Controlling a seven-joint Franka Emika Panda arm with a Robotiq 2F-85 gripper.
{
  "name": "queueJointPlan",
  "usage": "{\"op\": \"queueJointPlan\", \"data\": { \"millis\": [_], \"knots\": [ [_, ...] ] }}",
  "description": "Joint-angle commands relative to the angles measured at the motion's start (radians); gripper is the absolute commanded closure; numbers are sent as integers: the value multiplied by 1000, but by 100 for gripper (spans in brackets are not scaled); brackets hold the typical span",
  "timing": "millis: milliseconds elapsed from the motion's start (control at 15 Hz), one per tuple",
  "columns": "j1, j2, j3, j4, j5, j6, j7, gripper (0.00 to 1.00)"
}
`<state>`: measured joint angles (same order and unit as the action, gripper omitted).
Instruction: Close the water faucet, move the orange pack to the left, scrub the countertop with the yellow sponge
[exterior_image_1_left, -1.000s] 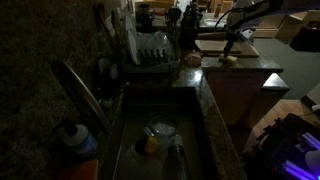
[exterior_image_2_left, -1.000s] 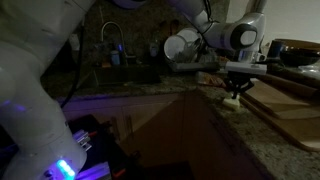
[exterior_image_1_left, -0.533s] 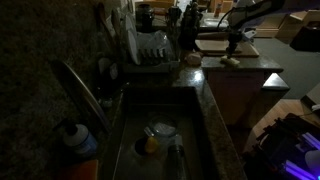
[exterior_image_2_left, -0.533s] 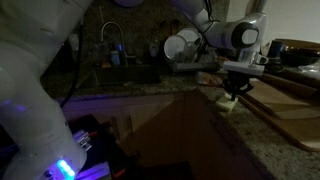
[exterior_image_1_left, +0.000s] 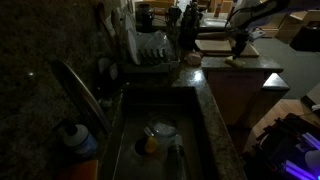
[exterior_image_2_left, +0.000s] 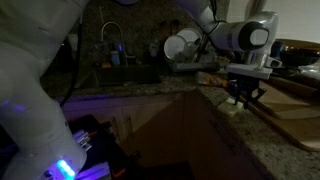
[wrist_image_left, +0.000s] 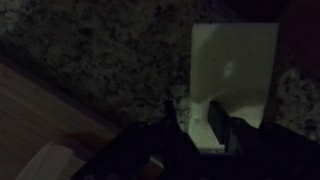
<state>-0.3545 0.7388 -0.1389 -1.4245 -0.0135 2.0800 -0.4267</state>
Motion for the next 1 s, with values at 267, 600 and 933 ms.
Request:
{"op": "queueJointPlan", "data": {
  "millis": [267, 600, 933],
  "knots": [
    [-36, 1, 45, 12, 44, -29, -24, 32],
    [-51, -21, 78, -4, 110, 25, -40, 1],
    [-47, -60, 96, -18, 118, 5, -66, 0]
  ]
}}
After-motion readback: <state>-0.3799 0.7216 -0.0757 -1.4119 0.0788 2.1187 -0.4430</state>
